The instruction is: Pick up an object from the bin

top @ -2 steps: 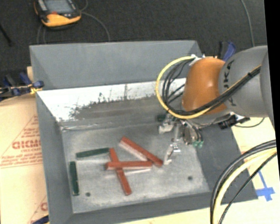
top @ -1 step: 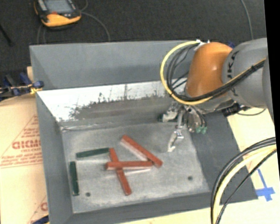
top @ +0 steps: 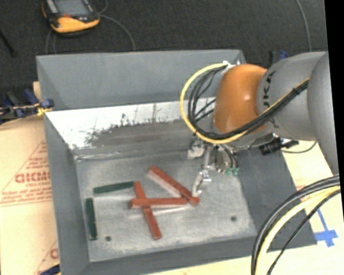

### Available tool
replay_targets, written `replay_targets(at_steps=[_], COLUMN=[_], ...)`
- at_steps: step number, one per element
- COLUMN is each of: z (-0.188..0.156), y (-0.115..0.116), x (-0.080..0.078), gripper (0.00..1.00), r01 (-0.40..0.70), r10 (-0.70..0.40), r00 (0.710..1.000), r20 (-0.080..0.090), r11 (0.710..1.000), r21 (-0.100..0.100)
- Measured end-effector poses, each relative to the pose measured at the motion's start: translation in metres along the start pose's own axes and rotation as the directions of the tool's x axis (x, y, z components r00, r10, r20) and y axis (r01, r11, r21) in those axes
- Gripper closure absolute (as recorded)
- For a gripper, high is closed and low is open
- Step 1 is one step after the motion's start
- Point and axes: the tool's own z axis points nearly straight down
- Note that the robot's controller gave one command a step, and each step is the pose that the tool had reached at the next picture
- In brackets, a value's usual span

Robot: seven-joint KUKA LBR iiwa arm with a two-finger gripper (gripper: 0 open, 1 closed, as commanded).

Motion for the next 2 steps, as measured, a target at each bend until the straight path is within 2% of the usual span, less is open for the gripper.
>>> replay_targets(at_steps=[1, 2], z=[0.023, 0.027], y=[0.054, 0.049], x=[0.004, 0.02], gripper=[0.0, 1.0], r01=[-0.009, -0.071], r10=[0.009, 0.071], r00=[1.0, 0.997], r20=[0.005, -0.014], r11=[1.0, 0.997], r21=[-0.002, 0.002])
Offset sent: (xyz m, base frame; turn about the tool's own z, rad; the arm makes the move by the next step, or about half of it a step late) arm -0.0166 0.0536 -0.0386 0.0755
